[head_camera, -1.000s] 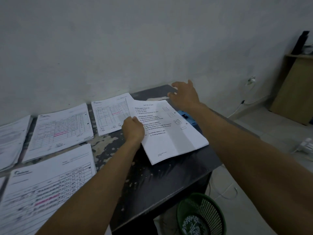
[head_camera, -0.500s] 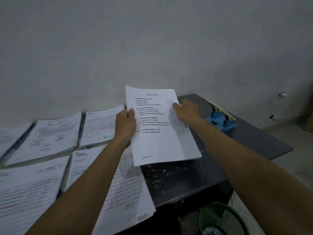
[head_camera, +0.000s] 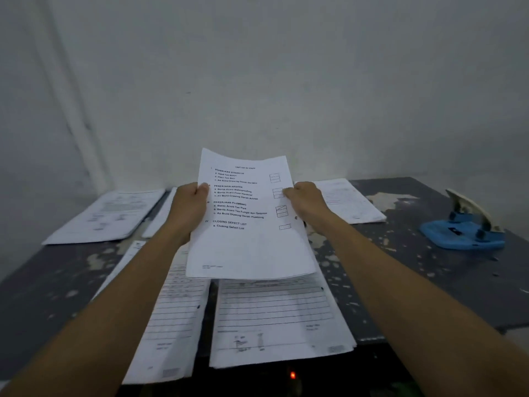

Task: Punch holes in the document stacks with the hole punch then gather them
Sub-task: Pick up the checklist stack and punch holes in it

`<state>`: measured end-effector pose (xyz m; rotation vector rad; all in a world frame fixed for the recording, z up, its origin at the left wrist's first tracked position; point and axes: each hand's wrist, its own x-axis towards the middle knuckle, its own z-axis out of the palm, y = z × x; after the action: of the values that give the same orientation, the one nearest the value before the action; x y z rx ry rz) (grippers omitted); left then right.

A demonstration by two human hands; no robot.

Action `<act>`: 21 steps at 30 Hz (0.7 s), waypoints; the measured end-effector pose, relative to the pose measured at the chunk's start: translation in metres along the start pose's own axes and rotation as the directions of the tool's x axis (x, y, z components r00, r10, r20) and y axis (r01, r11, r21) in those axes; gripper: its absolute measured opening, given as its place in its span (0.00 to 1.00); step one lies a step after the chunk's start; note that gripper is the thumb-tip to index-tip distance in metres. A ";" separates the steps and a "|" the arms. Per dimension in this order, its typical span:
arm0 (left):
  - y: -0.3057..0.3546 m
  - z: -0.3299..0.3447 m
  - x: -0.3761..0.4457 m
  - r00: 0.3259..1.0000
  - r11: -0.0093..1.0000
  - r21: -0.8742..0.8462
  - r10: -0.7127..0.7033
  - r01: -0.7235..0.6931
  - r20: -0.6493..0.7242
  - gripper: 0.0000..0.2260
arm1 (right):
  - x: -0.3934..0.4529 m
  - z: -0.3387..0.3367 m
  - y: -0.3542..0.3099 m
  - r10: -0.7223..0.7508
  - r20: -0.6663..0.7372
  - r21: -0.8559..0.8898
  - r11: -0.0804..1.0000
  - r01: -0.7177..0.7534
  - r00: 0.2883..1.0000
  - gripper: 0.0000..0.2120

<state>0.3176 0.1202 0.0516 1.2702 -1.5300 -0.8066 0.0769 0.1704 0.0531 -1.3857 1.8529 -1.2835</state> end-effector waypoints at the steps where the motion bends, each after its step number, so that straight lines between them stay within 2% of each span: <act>1: -0.005 -0.015 0.001 1.000 1.000 0.023 -0.005 0.005 -0.012 0.18 | -0.004 0.012 -0.008 -0.012 0.014 0.005 1.000 0.012 1.000 0.12; 4: -0.022 -0.060 0.005 0.999 0.989 0.146 0.004 0.004 -0.052 0.18 | -0.014 0.047 -0.028 -0.033 0.057 0.035 0.999 0.031 0.998 0.16; 8: -0.045 -0.117 0.009 0.996 0.942 0.336 0.033 -0.001 -0.089 0.17 | -0.030 0.098 -0.050 -0.011 0.181 0.112 0.994 -0.010 0.983 0.06; 12: -0.065 -0.173 0.013 0.996 0.872 0.490 0.030 0.013 -0.080 0.18 | -0.044 0.152 -0.070 -0.020 0.299 0.164 0.986 -0.031 0.954 0.06; 18: -0.096 -0.250 0.017 0.994 0.753 0.649 -0.093 0.108 -0.057 0.17 | -0.064 0.227 -0.092 0.009 0.433 0.189 0.977 -0.101 0.902 0.10; 21: -0.112 -0.282 0.017 0.989 0.681 0.723 -0.143 0.118 -0.027 0.17 | -0.073 0.262 -0.100 0.025 0.481 0.165 0.979 -0.118 0.877 0.05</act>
<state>0.6211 0.1003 0.0454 1.9681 -1.8857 -0.2760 0.3617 0.1312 0.0170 -1.3644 1.3934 -0.9416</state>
